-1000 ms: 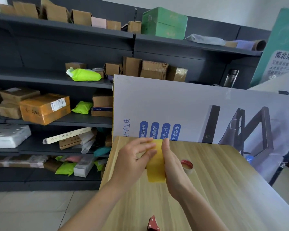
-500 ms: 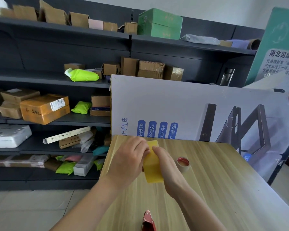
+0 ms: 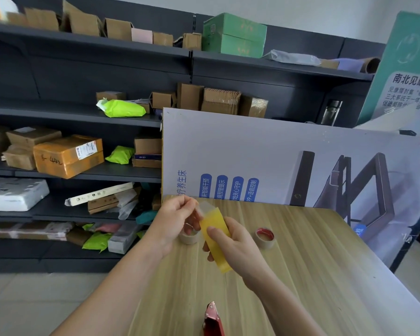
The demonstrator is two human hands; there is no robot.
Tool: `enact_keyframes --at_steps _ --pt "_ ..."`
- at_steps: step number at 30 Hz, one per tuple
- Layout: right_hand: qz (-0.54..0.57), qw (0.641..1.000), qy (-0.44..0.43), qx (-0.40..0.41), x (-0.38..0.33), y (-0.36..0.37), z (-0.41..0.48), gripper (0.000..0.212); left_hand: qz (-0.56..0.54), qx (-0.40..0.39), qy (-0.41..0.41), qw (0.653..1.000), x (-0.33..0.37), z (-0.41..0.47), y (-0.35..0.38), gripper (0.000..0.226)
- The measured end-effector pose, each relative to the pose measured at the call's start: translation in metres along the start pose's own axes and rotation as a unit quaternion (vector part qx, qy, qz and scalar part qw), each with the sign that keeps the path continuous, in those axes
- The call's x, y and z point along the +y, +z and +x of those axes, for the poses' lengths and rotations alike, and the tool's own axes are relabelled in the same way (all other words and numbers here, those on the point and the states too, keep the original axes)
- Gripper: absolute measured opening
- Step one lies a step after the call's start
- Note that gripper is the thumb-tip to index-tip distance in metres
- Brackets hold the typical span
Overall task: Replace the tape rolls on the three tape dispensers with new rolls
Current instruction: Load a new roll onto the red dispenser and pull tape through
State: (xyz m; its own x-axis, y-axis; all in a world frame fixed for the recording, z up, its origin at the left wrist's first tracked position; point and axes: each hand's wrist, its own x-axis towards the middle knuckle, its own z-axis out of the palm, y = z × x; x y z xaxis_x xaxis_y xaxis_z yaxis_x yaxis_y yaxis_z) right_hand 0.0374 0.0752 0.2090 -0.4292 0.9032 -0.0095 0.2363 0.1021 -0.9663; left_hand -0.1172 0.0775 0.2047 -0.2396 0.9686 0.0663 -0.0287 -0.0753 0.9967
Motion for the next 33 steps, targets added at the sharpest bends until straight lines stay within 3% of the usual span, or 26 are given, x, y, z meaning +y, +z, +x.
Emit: enact_keyframes --at_steps 3,6,10,11,14,16,19,22,25,27,30,33 --pt "-0.011 1.000 -0.005 -0.001 0.006 -0.002 0.000 0.018 -0.048 -0.034 -0.010 0.998 -0.003 -0.003 -0.001 0.045" --pt "-0.013 1.000 -0.004 -0.002 0.013 -0.001 0.000 0.018 0.007 -0.064 0.022 0.998 -0.014 -0.004 0.001 0.066" --pt "-0.033 0.999 -0.010 -0.001 0.024 -0.001 0.001 0.017 0.065 -0.043 0.049 0.996 -0.031 -0.006 0.003 0.004" --pt "-0.036 0.999 -0.009 -0.001 0.026 -0.001 0.001 0.016 0.056 -0.028 0.048 0.997 -0.035 -0.007 0.002 0.019" --pt "-0.067 0.998 0.003 0.006 0.039 0.001 0.005 0.019 0.026 -0.009 -0.015 1.000 -0.044 -0.013 0.001 0.064" --pt "-0.151 0.988 -0.011 0.023 0.053 0.006 0.010 0.029 0.035 -0.041 -0.085 0.995 -0.055 -0.017 0.005 0.078" --pt "-0.297 0.953 -0.062 0.016 0.076 0.016 0.015 0.027 0.008 -0.047 -0.167 0.985 -0.072 -0.019 0.014 0.056" --pt "-0.361 0.927 -0.100 -0.001 0.099 0.023 0.015 0.029 -0.045 -0.011 -0.231 0.972 -0.091 -0.017 0.012 0.042" --pt "-0.353 0.928 -0.110 -0.047 0.118 0.025 0.014 0.034 -0.072 0.008 -0.271 0.960 -0.114 -0.018 0.003 0.042" --pt "-0.304 0.947 -0.093 -0.054 0.128 0.023 0.011 0.034 -0.068 0.019 -0.295 0.953 -0.131 -0.021 -0.005 0.039" --pt "-0.219 0.973 -0.030 0.064 0.147 0.018 0.007 0.018 -0.051 0.008 -0.344 0.938 -0.157 -0.029 -0.021 0.037" --pt "-0.222 0.962 0.089 0.133 0.180 0.014 0.002 0.018 -0.019 -0.036 -0.391 0.920 -0.178 -0.041 -0.034 0.048"
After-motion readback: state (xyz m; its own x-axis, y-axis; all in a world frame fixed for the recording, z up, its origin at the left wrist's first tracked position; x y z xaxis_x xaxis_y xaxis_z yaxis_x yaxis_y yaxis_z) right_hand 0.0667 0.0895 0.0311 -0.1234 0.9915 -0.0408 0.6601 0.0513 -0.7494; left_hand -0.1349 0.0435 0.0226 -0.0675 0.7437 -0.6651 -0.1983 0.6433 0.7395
